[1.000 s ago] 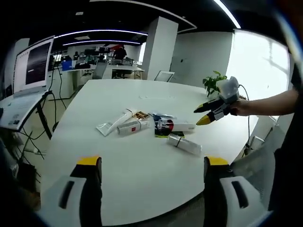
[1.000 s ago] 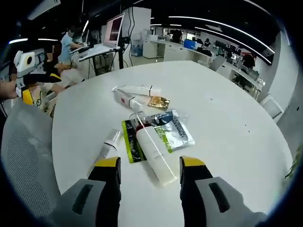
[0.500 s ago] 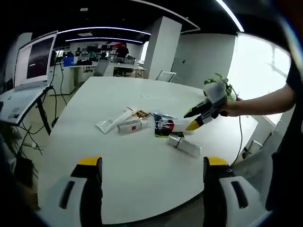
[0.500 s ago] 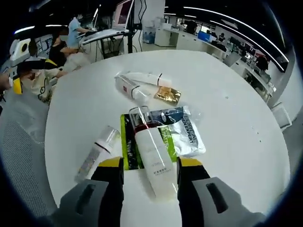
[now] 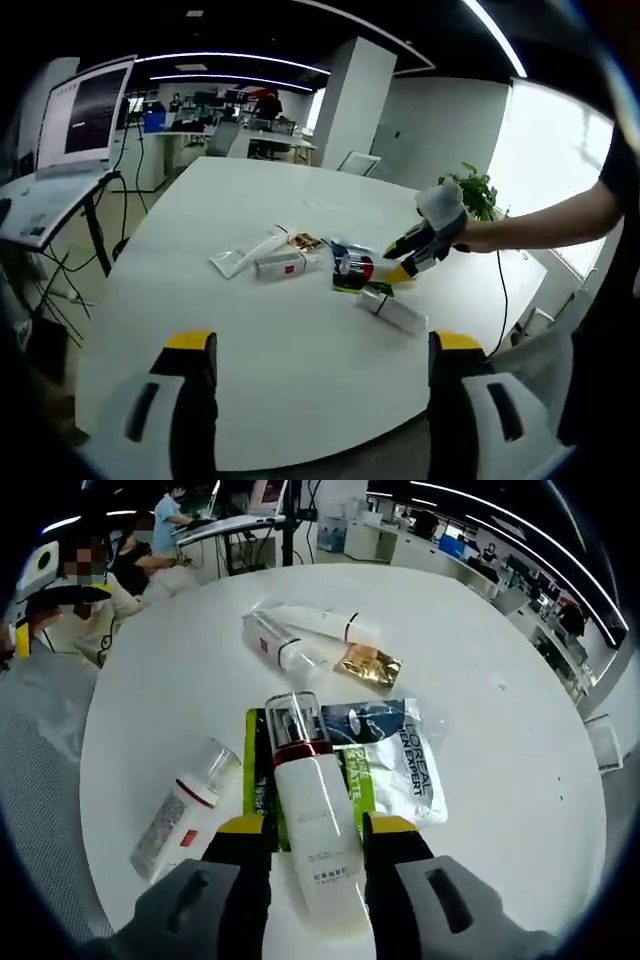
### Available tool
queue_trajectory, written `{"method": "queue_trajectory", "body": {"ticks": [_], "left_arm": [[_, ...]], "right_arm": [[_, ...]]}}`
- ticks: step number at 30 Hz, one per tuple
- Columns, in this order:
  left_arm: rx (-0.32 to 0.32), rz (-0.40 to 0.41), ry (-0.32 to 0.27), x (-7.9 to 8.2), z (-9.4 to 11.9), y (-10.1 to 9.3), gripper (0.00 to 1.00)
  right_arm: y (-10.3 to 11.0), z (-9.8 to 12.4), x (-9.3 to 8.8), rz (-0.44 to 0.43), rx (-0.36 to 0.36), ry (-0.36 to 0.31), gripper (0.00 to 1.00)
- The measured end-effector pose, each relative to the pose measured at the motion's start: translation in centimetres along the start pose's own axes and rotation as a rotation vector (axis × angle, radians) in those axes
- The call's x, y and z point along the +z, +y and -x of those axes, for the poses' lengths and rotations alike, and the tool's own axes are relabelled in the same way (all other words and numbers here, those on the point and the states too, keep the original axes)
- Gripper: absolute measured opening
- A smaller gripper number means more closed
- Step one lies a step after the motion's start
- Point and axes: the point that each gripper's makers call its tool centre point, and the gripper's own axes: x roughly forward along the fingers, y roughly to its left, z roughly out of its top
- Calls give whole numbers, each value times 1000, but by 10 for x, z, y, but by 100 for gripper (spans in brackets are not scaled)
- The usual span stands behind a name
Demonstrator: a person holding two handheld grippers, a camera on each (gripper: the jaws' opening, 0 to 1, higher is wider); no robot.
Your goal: Arrange the skincare products in the storage area until every visible bottle or jar stands upright without overlapping.
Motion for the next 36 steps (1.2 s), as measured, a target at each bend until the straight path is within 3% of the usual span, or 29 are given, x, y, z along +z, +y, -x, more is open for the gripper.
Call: {"method": "queue_trajectory", "body": {"ticks": [16,29,36], "left_arm": [[-3,12,12,-2,-1,0,79],[-4,11,21,-4,-2,0,78],[-3,7,24,-5,-2,0,77]], "right_arm": [[-1,-16,2,119,84,99,31],[5,-18,2,125,138,78,31],[6,-18,3,157,167,19,31]]}}
